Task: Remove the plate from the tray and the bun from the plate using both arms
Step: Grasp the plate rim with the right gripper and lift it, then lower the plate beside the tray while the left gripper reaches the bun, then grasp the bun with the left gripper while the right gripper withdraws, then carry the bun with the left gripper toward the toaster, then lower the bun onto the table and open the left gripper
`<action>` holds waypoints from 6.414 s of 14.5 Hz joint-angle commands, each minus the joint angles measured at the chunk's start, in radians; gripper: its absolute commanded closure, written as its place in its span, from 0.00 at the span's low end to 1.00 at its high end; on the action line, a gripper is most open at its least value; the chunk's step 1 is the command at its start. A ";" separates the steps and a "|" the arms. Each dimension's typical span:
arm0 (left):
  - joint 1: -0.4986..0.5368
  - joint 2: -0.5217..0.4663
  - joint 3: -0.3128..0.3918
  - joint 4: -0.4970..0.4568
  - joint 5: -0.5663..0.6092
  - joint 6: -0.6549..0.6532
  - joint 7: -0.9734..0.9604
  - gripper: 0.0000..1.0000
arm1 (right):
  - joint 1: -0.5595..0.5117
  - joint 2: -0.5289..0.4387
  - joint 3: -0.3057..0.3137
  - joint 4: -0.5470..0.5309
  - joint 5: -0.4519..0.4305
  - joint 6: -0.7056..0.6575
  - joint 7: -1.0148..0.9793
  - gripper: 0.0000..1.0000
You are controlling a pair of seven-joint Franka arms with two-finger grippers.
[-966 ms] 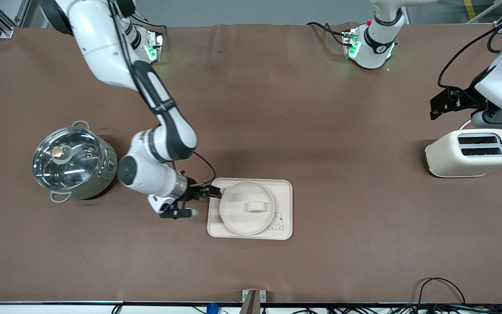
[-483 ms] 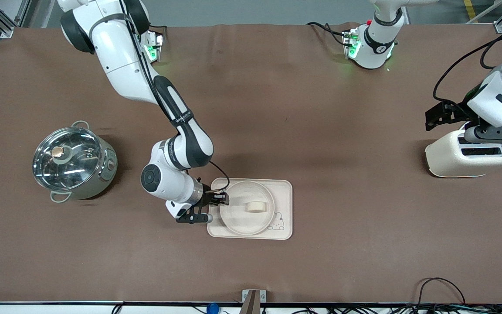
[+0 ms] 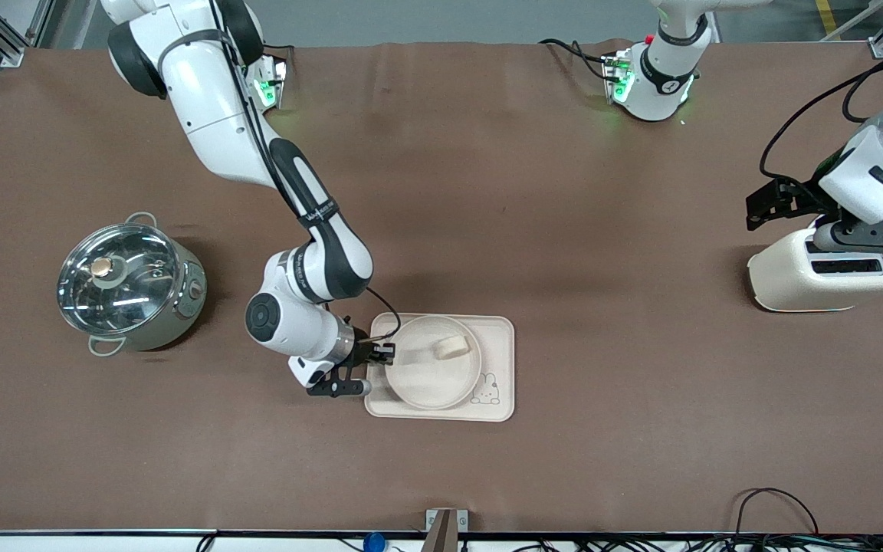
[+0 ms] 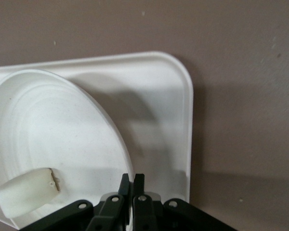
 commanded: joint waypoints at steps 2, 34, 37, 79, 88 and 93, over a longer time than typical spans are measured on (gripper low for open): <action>-0.006 -0.013 -0.027 0.004 -0.008 -0.025 -0.037 0.00 | -0.032 -0.116 0.031 -0.054 0.032 -0.150 -0.094 1.00; -0.441 0.665 -0.262 -0.060 0.160 0.629 -1.592 0.00 | -0.030 -0.770 -0.294 -0.538 -0.252 -0.419 -0.103 0.00; -0.469 0.699 -0.262 -0.066 0.173 0.679 -1.660 0.00 | -0.064 -0.762 -0.380 -0.308 -0.473 -0.687 -0.110 0.00; 0.089 0.653 -0.256 -0.050 0.398 0.502 -1.173 0.00 | -0.264 -0.896 -0.228 -0.140 -0.654 -0.955 -0.171 0.00; 0.123 0.388 -0.267 0.026 0.377 0.425 -0.706 0.00 | -0.253 -0.896 -0.220 -0.137 -0.651 -0.959 -0.160 0.00; 0.200 0.225 -0.268 0.026 0.257 0.319 -0.369 0.00 | -0.251 -0.894 -0.220 -0.140 -0.649 -0.961 -0.160 0.00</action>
